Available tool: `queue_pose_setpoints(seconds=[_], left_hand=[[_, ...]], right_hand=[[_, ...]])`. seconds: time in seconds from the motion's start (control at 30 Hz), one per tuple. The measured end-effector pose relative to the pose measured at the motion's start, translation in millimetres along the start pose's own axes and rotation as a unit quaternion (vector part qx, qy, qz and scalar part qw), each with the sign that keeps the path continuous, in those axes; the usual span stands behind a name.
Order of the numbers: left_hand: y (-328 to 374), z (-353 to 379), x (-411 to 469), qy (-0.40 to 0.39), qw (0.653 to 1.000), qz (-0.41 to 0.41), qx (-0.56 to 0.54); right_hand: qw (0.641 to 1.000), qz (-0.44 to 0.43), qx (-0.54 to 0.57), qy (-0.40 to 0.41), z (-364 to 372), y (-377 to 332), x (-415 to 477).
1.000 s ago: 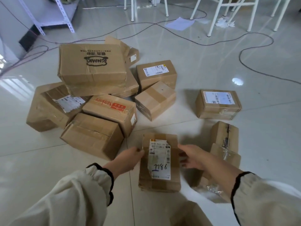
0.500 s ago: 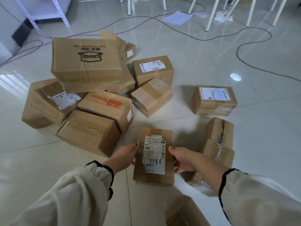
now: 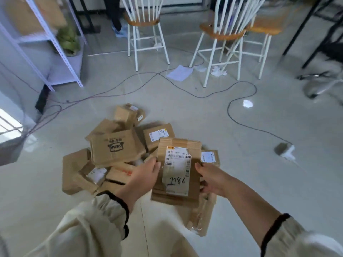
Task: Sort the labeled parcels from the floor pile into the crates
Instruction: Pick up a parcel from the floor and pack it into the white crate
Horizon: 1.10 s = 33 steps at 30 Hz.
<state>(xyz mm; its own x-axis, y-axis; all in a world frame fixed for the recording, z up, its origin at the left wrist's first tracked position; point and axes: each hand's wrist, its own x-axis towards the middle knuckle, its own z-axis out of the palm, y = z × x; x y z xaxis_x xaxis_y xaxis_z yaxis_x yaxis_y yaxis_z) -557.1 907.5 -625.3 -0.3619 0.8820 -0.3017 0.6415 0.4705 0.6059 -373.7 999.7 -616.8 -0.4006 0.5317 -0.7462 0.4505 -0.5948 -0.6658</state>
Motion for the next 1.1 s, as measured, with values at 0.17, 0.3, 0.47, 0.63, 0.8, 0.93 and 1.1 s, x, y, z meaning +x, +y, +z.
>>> queue_pose_setpoints(seconds=[0.17,0.3,0.47,0.63,0.8,0.93,1.1], left_hand=[[164.3,-140.4,-56.4,0.015,0.998,0.054,-0.006],[262.7,-221.4,-107.1,0.045,0.994,0.100,0.003],[322.9,-270.7,-153.1,0.056,0.989,0.137,0.025],[345.7,-283.9,-183.9,0.048,0.983,0.166,0.057],[377.7,-274.7,-205.4,0.025,0.979,0.188,0.077],[411.2,-261.6,-214.7,-0.005,0.968,0.237,0.086],[470.2,-246.2,-234.0,-0.033,0.936,0.336,0.102]], right_hand=[[0.997,-0.053,-0.035,0.035,-41.1,-139.9,-190.8],[0.991,-0.079,-0.054,0.091,-59.2,-211.9,-309.0],[0.987,-0.109,-0.032,0.109,-60.5,-244.7,-392.9],[0.988,-0.108,0.015,0.112,-59.4,-239.4,-431.8],[0.985,-0.103,0.040,0.135,-77.0,-225.3,-468.6],[0.977,-0.106,0.055,0.175,-98.7,-212.5,-504.2],[0.953,-0.128,0.098,0.255,-125.2,-189.5,-554.0]])
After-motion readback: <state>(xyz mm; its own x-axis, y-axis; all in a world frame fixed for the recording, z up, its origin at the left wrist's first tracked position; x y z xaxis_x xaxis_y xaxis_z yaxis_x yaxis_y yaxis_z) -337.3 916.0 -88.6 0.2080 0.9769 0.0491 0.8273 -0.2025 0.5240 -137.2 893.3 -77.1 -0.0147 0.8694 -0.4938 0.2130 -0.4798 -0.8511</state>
